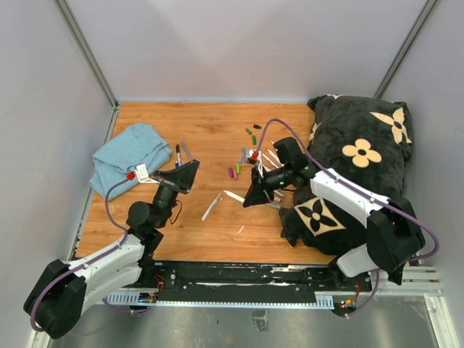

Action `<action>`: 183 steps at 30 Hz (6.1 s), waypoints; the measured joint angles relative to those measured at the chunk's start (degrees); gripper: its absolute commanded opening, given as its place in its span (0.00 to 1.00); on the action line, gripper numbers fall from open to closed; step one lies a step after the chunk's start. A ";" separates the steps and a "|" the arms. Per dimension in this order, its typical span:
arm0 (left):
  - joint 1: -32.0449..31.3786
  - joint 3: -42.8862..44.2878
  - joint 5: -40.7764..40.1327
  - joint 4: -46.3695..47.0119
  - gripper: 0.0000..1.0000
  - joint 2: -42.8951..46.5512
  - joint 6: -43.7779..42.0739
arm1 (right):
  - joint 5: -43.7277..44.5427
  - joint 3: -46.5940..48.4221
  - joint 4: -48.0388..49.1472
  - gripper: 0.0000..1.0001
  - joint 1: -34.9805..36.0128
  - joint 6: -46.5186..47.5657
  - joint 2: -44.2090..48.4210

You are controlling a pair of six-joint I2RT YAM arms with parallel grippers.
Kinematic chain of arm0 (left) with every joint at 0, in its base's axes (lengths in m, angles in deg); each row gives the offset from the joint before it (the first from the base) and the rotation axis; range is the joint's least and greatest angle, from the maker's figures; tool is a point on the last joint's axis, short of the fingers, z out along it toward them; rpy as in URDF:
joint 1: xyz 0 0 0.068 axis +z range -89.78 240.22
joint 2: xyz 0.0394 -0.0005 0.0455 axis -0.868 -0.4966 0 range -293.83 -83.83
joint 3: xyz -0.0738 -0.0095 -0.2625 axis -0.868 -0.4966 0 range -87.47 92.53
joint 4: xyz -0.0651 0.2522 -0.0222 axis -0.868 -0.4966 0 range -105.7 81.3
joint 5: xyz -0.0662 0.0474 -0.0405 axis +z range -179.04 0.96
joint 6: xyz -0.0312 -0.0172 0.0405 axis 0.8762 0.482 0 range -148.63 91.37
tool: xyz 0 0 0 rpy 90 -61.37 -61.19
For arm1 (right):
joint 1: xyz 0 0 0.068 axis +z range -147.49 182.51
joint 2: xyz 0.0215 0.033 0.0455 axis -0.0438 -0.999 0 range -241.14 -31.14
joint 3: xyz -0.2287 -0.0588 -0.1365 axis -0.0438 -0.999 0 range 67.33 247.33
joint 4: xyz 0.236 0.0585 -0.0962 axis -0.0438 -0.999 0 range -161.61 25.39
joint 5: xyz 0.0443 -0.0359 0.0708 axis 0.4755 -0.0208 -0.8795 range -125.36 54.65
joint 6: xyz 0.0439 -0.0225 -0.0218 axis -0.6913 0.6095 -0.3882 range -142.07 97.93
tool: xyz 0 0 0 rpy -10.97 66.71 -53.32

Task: Open the pen caps
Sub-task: Place the pen cap at the center of the board, then pick up the pen from the center of the board.

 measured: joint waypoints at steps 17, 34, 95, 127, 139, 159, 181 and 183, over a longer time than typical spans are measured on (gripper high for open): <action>0.07 10.21 12.11 -15.37 0.00 -33.68 9.84 | 31.91 7.45 -19.43 0.04 -0.50 10.51 -15.85; 0.11 20.98 8.44 -26.23 0.18 -49.05 11.39 | 37.44 8.41 -22.14 0.17 0.42 11.37 -18.84; -5.16 17.64 5.88 -66.95 0.50 -18.78 -17.84 | 27.21 10.60 -27.50 0.39 0.79 19.65 -4.50; -8.87 24.39 0.39 -70.99 0.23 -30.40 -19.91 | 25.05 10.60 -27.50 0.39 0.79 19.78 -4.48; -9.90 23.41 0.31 -69.55 0.05 -29.66 -18.97 | 22.51 10.60 -27.06 0.39 0.52 19.06 -3.56; -10.56 7.15 8.02 -45.24 0.00 -7.26 -8.09 | 13.97 1.60 -8.72 0.61 -4.22 4.02 6.69; -24.13 2.82 -3.65 -8.26 0.00 -15.08 1.11 | 7.91 -21.94 54.01 0.63 -7.21 -48.28 12.13; -25.11 3.19 -4.83 -6.34 0.00 -16.46 1.31 | 8.00 -21.94 55.25 0.61 -6.99 -49.62 12.00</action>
